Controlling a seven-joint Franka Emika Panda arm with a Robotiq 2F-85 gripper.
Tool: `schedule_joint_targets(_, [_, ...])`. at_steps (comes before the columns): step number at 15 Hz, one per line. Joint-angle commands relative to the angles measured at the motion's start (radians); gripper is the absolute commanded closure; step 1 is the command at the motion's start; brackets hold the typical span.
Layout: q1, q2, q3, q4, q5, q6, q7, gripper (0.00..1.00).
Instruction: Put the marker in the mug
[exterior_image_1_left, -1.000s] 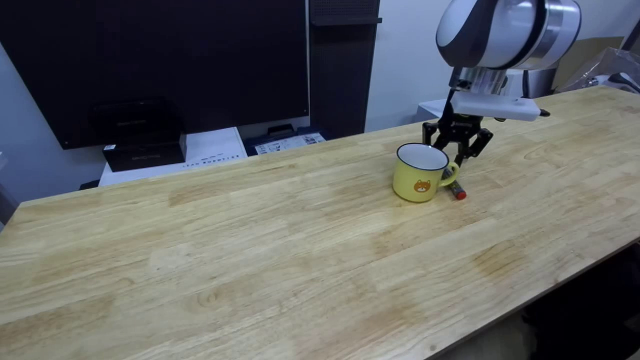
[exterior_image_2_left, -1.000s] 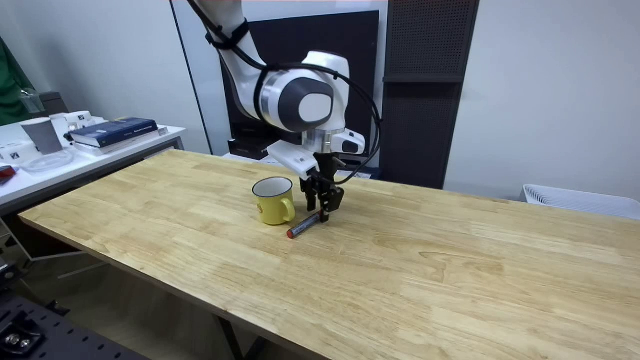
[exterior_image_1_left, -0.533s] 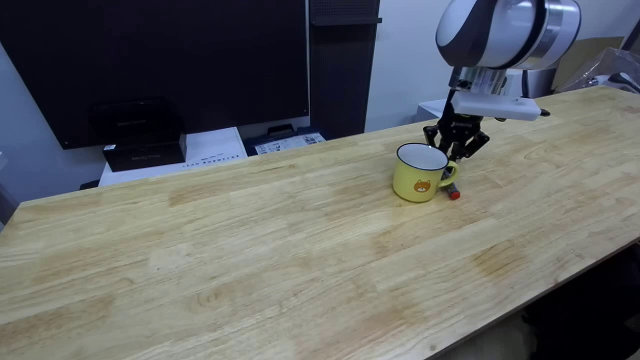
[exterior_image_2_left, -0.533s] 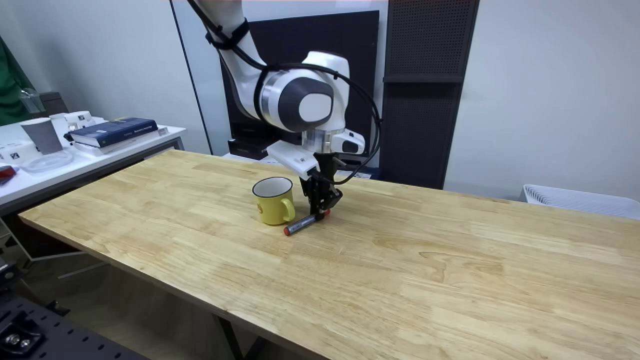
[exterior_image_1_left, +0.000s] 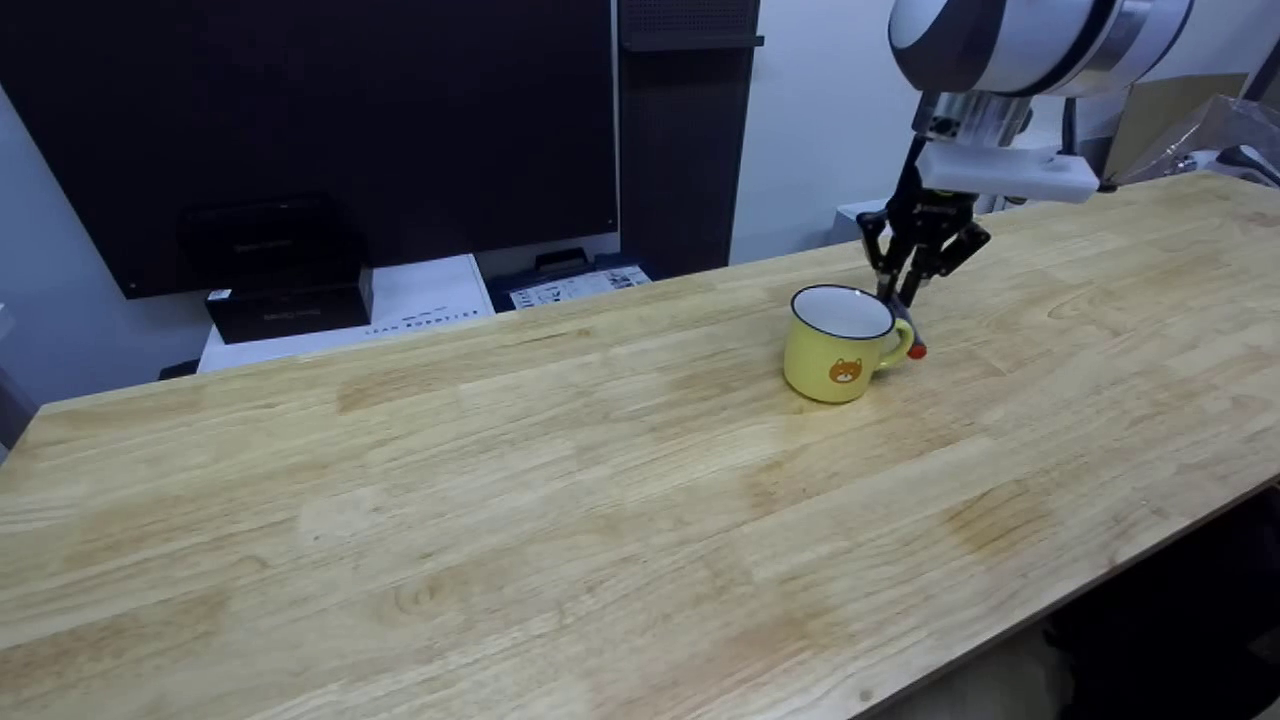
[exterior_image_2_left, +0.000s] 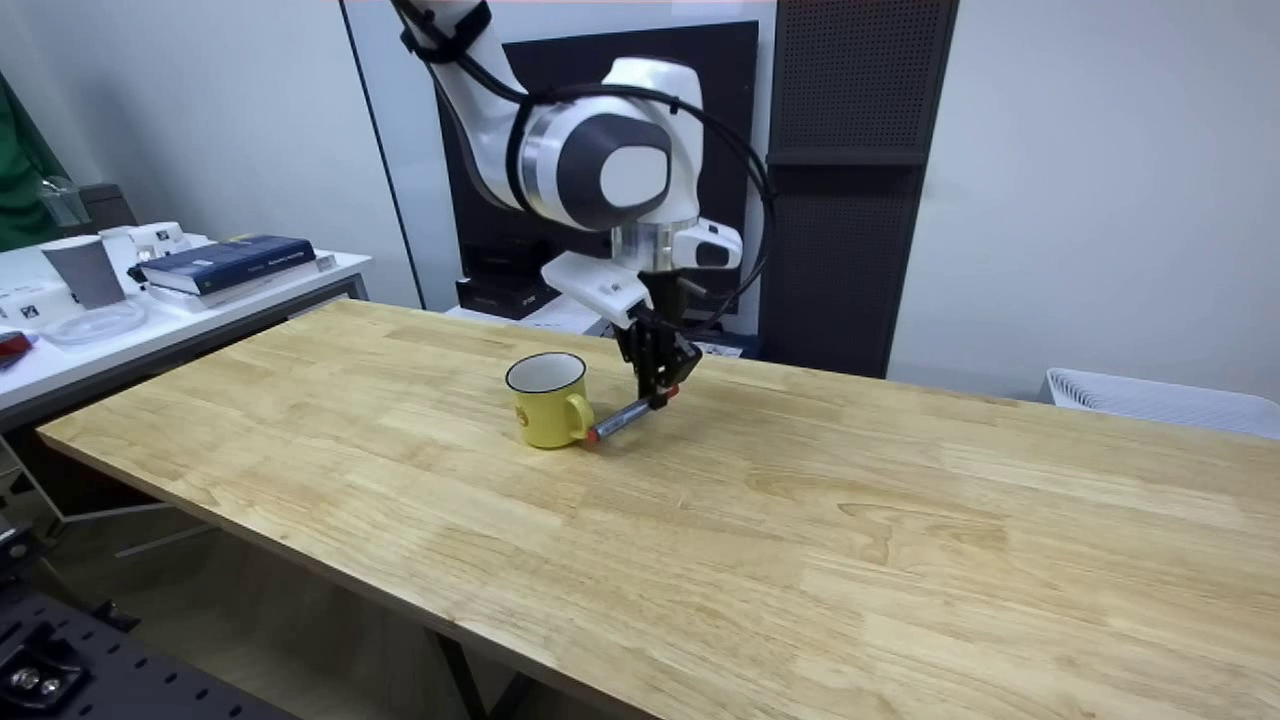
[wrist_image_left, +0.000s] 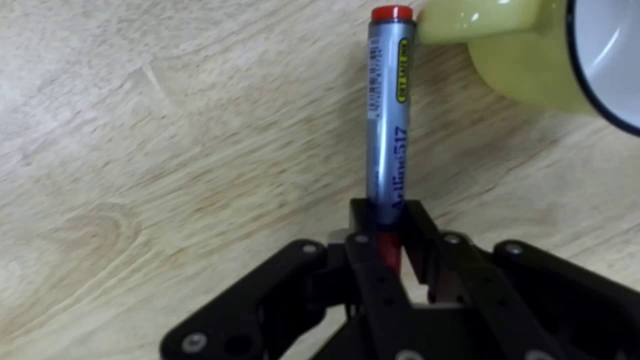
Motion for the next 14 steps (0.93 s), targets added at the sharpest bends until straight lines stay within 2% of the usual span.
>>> schedule_joint_targets(1, [0.089,-0.151,-0.079,-0.113,-0.064,0.059,0.079,0.95])
schedule_joint_targets(3, [0.169,-0.208,-0.143,-0.159,-0.138,0.122,0.140,0.95])
schedule_joint_targets(5, [0.285,-0.254,-0.237,-0.221,-0.258,0.237,0.224,0.95])
schedule_joint_targets(8, [0.517,-0.283,-0.455,-0.300,-0.478,0.406,0.408,0.95])
schedule_joint_targets(10, [0.660,-0.238,-0.612,-0.298,-0.630,0.521,0.555,0.95])
schedule_joint_targets(11, [0.736,-0.207,-0.692,-0.295,-0.654,0.579,0.598,0.95])
schedule_joint_targets(14, [0.972,-0.160,-0.908,-0.369,-0.582,0.720,0.603,0.95])
